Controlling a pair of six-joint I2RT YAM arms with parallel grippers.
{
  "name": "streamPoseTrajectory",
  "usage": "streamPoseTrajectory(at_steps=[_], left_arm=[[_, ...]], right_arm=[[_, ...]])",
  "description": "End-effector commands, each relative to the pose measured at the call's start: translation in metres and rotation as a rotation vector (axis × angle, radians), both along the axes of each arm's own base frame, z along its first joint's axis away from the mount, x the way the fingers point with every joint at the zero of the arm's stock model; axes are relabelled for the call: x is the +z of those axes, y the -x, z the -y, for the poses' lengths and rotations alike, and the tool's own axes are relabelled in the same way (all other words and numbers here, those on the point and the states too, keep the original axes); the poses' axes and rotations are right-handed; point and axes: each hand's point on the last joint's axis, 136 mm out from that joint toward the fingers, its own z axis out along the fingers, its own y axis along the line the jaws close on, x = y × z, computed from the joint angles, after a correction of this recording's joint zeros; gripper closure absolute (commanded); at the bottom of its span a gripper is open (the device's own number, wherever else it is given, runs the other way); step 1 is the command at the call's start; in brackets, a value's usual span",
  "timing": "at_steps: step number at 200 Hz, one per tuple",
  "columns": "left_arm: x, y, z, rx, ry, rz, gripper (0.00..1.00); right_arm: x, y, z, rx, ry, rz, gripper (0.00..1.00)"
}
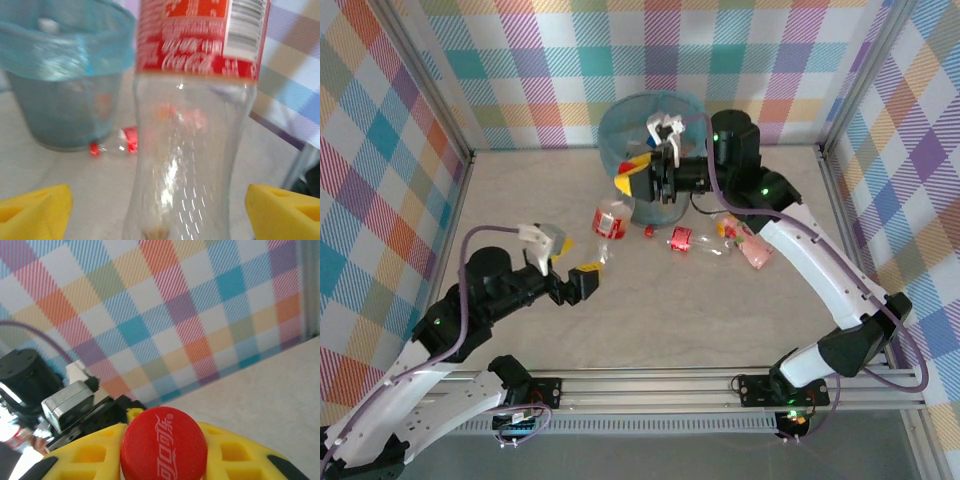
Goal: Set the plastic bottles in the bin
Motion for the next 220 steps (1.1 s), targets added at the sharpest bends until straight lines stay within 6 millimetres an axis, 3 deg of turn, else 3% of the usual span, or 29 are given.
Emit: streamPoseTrajectory(at_steps=[1,29,52,84,108,134,160,220], left_arm=[[0.016,-0.011,-0.040,0.222,0.056,0.075,0.09],[0.021,-0.006,-0.065,0.317,0.093,0.086,0.08],[0.014,-0.001,-0.073,0.340,0.086,0.046,0.08],[0.002,-0.002,-0.079,0.375,0.055,-0.018,0.08],[-0.007,-0.005,-0.079,0.400,0.016,-0.067,0.08],[-0.019,-0.012,-0.078,0.430,-0.024,-0.120,0.08],[-0.030,-0.017,-0.079,0.464,-0.048,-0.151,0.08],[-0.029,-0.021,-0.085,0.512,-0.029,-0.135,0.07]], right_arm=[[0.025,-0.040,0.024,-0.220,0.041,0.081,0.92],[0.062,-0.090,0.056,-0.423,-0.005,0.125,0.93],[0.070,-0.134,0.074,-0.608,0.017,0.209,0.92],[0.048,-0.192,0.076,-0.744,0.110,0.279,0.92],[0.023,-0.220,0.062,-0.730,0.163,0.273,0.91],[-0.007,-0.234,0.044,-0.655,0.212,0.250,0.89],[-0.037,-0.234,0.023,-0.524,0.241,0.237,0.86],[-0.094,-0.238,0.001,-0.346,0.296,0.174,0.83]])
